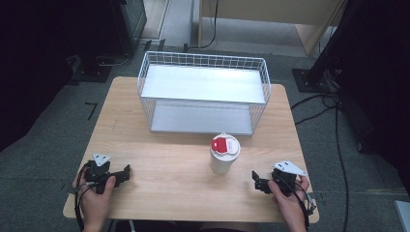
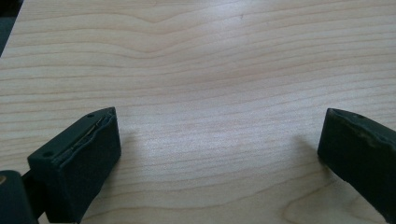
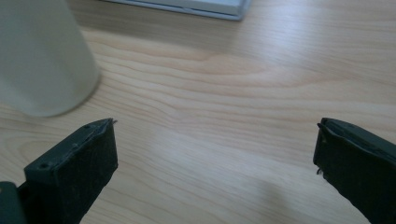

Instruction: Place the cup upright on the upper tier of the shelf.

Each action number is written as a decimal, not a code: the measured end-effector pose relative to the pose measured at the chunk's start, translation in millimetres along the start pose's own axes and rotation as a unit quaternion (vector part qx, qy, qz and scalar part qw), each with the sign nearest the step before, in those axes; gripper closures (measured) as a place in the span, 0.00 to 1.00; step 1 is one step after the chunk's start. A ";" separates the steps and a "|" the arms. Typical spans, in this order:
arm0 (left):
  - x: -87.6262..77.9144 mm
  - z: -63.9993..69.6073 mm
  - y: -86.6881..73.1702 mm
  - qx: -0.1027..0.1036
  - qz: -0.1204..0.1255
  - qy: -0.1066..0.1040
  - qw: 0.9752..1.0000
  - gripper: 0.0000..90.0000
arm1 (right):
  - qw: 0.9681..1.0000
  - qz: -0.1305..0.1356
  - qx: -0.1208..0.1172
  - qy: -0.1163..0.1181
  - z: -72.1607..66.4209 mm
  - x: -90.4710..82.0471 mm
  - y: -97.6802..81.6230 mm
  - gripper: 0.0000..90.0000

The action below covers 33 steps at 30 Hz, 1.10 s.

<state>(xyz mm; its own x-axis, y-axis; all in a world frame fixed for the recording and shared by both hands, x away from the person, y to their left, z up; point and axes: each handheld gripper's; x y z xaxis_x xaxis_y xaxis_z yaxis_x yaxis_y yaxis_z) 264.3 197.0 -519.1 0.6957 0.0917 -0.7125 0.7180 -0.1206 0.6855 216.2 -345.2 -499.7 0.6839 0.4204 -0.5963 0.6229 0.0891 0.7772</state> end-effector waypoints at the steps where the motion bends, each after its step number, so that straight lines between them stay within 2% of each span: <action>1: 0.0 0.0 0.0 0.000 0.000 0.000 1.000 0.00 | 1.000 0.000 0.000 0.000 0.0 0.0 0.0 0.00; 2: 0.0 0.0 0.0 0.000 0.000 0.000 1.000 0.00 | 1.000 -0.002 -0.009 0.010 -8.3 3.4 3.5 0.00; 4: 0.0 0.0 0.0 0.000 0.000 0.000 1.000 0.00 | 1.000 -0.002 -0.012 0.013 -10.9 4.6 4.5 0.00; 5: 0.0 0.0 0.0 0.000 0.000 0.000 1.000 0.00 | 1.000 -0.002 -0.016 0.023 -17.6 7.7 7.4 0.00; 11: 0.0 0.0 0.0 0.000 0.000 0.000 1.000 0.00 | 0.999 0.002 -0.026 0.044 -32.8 16.1 15.3 0.00; 12: 0.0 0.0 0.0 0.000 0.000 0.000 1.000 0.00 | 0.998 0.005 -0.034 0.054 -38.8 18.7 18.3 0.00; 14: 0.0 0.0 0.0 0.000 0.000 0.000 1.000 0.00 | 0.998 0.006 -0.035 0.057 -41.3 19.5 19.3 0.00; 17: 0.0 0.0 0.0 0.000 0.000 0.000 1.000 0.00 | 0.996 0.008 -0.042 0.074 -53.0 23.7 24.1 0.01; 21: 0.0 -0.1 0.0 0.000 0.000 0.000 1.000 0.00 | 0.996 0.018 -0.043 0.082 -61.0 26.5 28.0 0.04; 33: 0.0 0.0 0.0 0.000 0.000 0.000 1.000 0.00 | 0.993 0.027 -0.045 0.105 -76.8 34.5 36.8 0.07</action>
<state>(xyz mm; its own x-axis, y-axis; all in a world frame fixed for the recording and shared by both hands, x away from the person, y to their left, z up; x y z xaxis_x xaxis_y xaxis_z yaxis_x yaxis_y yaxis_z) 264.3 197.0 -519.1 0.6957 0.0915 -0.7125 0.7179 -0.1209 0.6855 233.5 -258.1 -476.2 0.6150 0.6043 -0.5066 0.5447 0.1389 0.8270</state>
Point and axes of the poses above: each handheld gripper's, and its own axes: x roughly forward along the jaws, y roughly out of its top, z roughly to its right, and after that the axes turned 11 degrees about y, right-handed
